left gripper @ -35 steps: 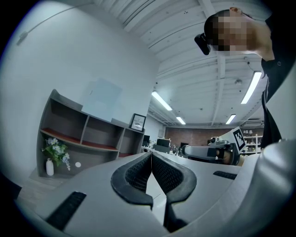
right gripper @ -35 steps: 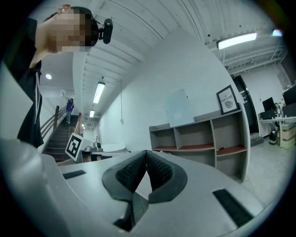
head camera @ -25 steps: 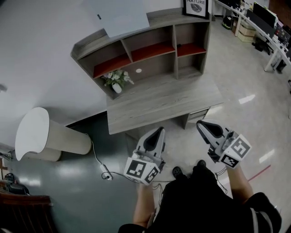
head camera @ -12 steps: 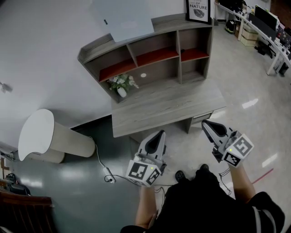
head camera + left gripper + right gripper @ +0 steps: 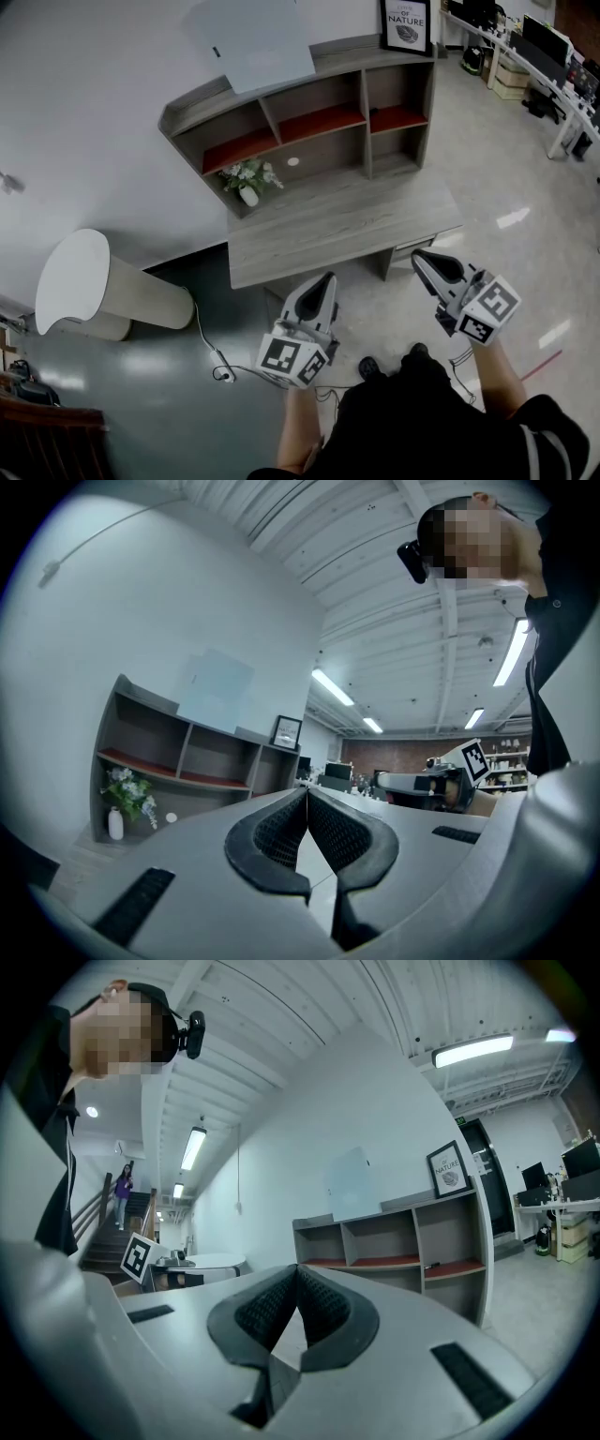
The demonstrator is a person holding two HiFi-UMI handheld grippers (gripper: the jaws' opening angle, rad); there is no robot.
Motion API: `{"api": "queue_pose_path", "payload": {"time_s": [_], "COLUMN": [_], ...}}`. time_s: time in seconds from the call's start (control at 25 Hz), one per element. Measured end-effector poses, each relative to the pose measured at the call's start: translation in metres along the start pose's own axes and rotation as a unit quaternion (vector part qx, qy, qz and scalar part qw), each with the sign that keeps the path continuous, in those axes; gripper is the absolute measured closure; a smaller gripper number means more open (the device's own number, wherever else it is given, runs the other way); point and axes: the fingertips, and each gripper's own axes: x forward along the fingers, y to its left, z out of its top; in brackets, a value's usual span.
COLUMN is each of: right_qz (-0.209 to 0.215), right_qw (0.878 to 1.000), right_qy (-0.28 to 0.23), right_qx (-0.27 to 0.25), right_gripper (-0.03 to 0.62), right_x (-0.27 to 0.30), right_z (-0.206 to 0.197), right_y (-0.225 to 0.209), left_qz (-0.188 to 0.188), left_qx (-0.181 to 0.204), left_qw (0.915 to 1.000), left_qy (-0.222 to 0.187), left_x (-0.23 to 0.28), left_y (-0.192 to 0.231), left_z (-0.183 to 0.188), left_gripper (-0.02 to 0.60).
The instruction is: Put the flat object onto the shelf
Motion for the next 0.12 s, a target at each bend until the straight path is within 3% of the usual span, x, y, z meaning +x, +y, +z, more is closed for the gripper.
{"api": "queue_pose_path", "payload": {"time_s": [0.12], "right_qz": [-0.003], "right_qw": [1.000], "right_qy": [-0.001], "right_qx": [-0.001], "right_gripper": [0.581], "right_x": [-0.0016], "right_z": [0.0005], "right_y": [-0.0005], "left_qz": [-0.001], "left_qx": [0.000], "left_qw": [1.0000], "left_qy": [0.002], "left_x": [0.0012], "left_y": [0.0002], "left_z": [-0.0001], "left_gripper": [0.566]}}
